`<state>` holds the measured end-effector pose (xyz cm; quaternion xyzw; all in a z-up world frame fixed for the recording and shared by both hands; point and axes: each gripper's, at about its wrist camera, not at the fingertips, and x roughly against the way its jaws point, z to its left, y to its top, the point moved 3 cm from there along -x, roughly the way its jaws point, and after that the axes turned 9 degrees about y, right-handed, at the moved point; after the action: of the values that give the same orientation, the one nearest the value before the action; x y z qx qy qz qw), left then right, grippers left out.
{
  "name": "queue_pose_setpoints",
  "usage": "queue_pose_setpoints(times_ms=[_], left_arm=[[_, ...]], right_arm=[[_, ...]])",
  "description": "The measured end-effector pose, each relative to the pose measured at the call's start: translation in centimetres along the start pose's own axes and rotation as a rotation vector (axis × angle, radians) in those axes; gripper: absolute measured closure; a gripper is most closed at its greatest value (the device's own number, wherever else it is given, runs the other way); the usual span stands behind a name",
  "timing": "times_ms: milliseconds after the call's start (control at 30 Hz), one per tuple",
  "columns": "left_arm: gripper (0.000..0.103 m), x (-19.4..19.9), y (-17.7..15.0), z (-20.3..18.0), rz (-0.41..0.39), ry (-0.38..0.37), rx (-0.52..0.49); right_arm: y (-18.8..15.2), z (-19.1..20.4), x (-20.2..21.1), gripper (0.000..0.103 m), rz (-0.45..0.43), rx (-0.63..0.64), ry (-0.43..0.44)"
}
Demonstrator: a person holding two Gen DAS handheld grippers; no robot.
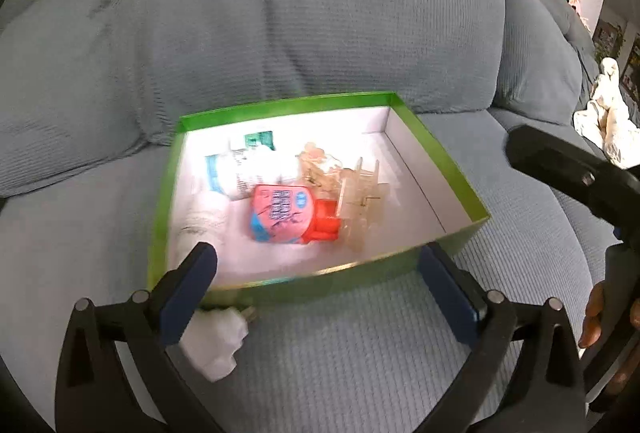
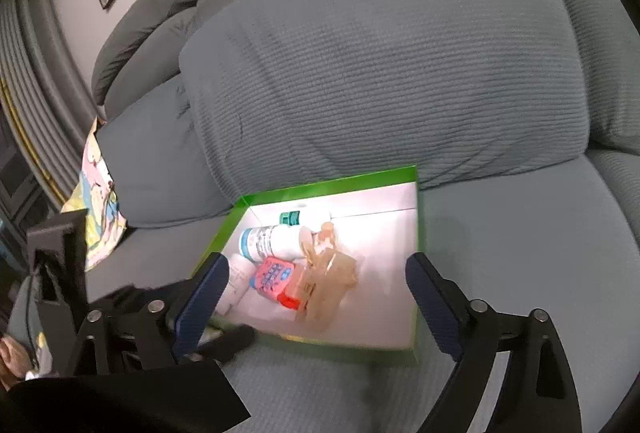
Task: Organize rigid objects
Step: 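Move the right gripper to the white plug-in heater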
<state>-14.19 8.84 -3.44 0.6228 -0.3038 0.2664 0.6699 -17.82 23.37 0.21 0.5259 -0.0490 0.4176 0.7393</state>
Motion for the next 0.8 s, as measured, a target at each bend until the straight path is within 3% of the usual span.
queue_pose_setpoints(times_ms=[300, 467, 800], left_arm=[[0.002, 5.9, -2.2, 1.2, -0.107, 0.05, 0.039], [0.002, 8.8, -3.3, 1.3, -0.152, 0.069, 0.042], [0.002, 10.3, -5.7, 1.8, -0.156, 0.094, 0.033]], right_arm=[[-2.1, 2.8, 5.2, 0.006, -0.054, 0.042, -0.01], [-3.4, 4.9, 7.0, 0.006, -0.056, 0.075, 0.031], [-6.3, 8.0, 7.2, 0.006, 0.001, 0.148, 0.075]])
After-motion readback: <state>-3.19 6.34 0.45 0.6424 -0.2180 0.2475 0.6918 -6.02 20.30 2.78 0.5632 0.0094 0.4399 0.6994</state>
